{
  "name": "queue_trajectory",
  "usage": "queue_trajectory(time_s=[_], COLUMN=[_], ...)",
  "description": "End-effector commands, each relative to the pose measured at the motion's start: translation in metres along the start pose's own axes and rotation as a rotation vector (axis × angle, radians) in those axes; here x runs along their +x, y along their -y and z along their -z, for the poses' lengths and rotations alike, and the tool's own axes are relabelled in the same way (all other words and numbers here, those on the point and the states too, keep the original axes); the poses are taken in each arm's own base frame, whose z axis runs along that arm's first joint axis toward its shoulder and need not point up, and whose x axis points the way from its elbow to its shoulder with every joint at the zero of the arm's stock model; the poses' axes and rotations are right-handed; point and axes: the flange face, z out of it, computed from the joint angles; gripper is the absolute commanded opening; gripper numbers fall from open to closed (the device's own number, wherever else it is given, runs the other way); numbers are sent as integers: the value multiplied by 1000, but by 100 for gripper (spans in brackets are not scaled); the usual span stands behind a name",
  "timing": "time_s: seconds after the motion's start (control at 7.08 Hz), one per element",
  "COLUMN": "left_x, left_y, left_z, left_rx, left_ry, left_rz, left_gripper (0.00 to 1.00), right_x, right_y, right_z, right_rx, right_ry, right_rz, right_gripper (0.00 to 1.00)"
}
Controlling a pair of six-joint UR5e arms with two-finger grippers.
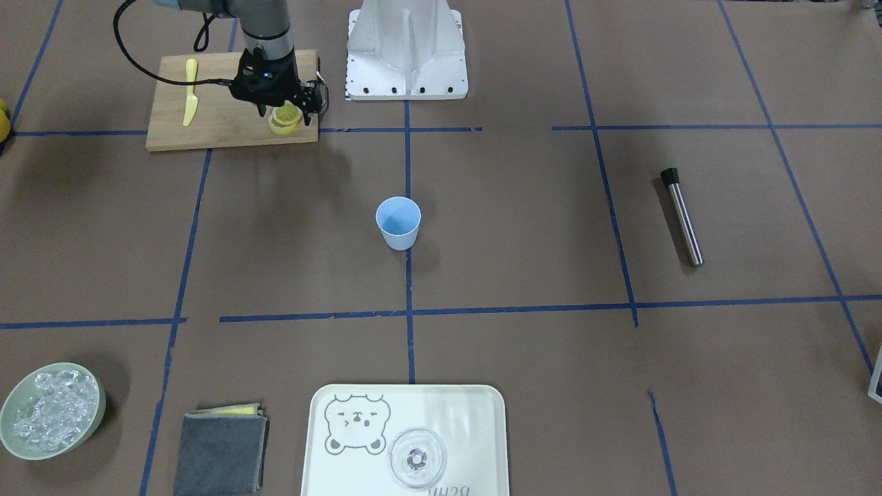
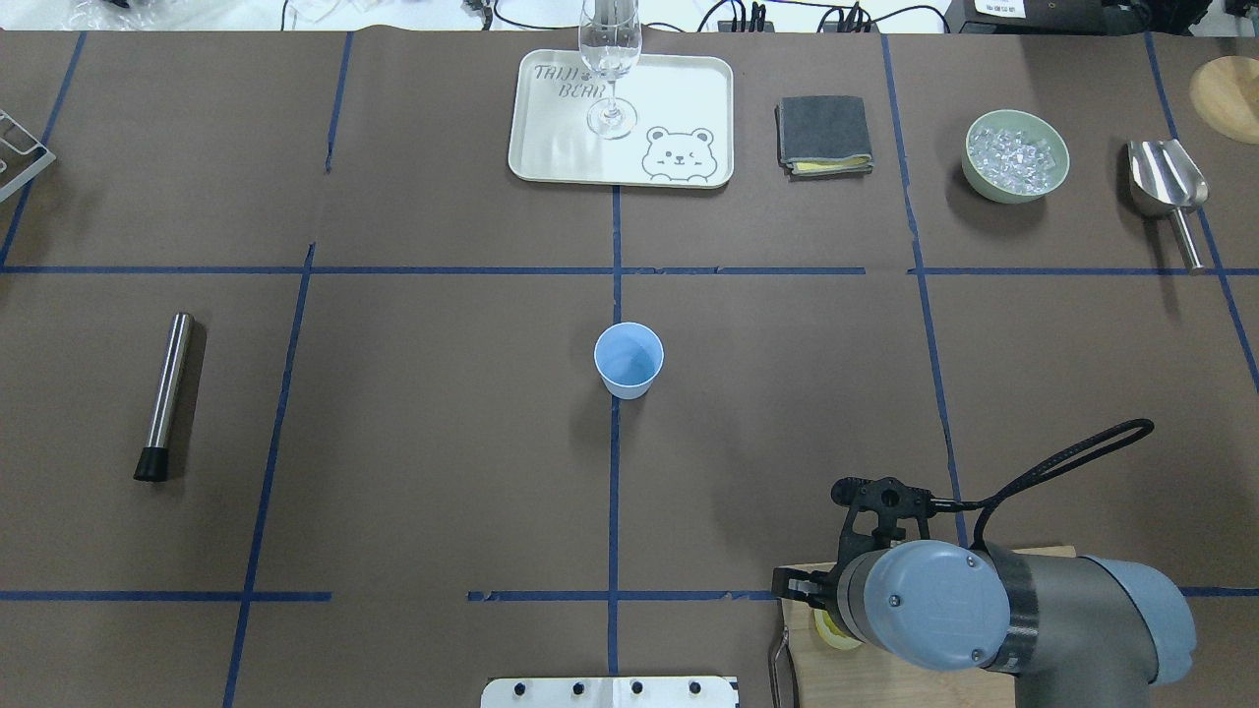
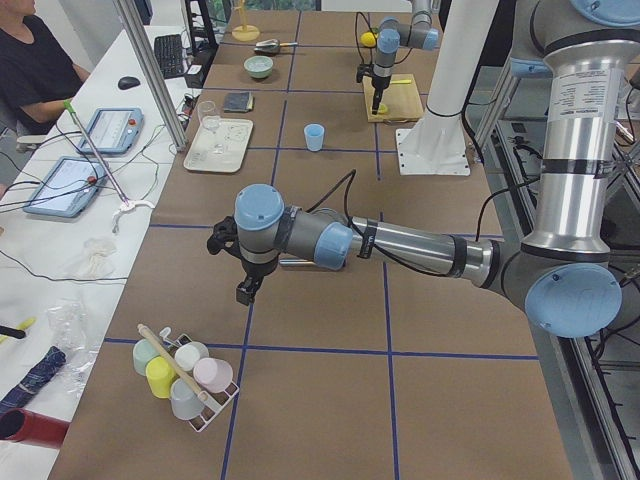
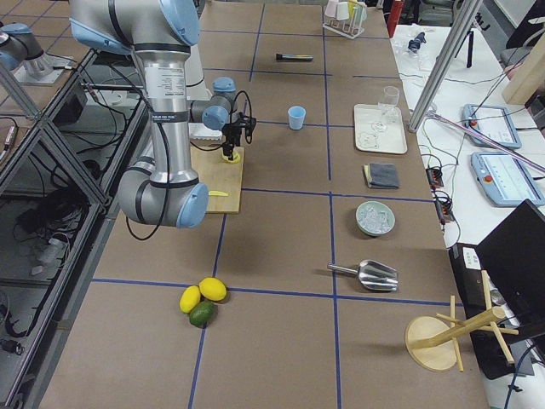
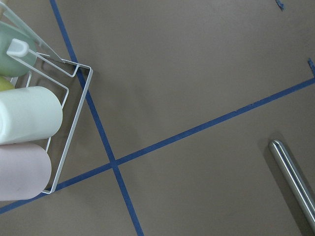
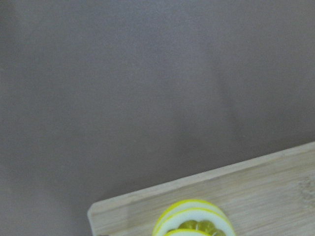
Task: Squeeze lemon into cup
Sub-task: 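Close the right gripper on a lemon slice and lift it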
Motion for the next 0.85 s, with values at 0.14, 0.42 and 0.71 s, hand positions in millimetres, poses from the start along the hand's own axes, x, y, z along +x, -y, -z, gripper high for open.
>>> queue_trajectory(time_s=[0.14,0.42,0.71], left_x=[1,3,6], left_y=[-1,-6,-7], left_z=[0,-1,1], left_rx=[1,-1,1], left_ry=[-14,-28,-35], left_rz=[2,5,6], left_gripper=[100,100,100], right_x=[2,1,2], right_y=[-5,-10,-13], right_z=[-5,-6,-8], right_rx=[-5,-11,-15], right_ry=[-9,-11,-19], right_rz=[7,14,19], right_gripper=[95,86,44])
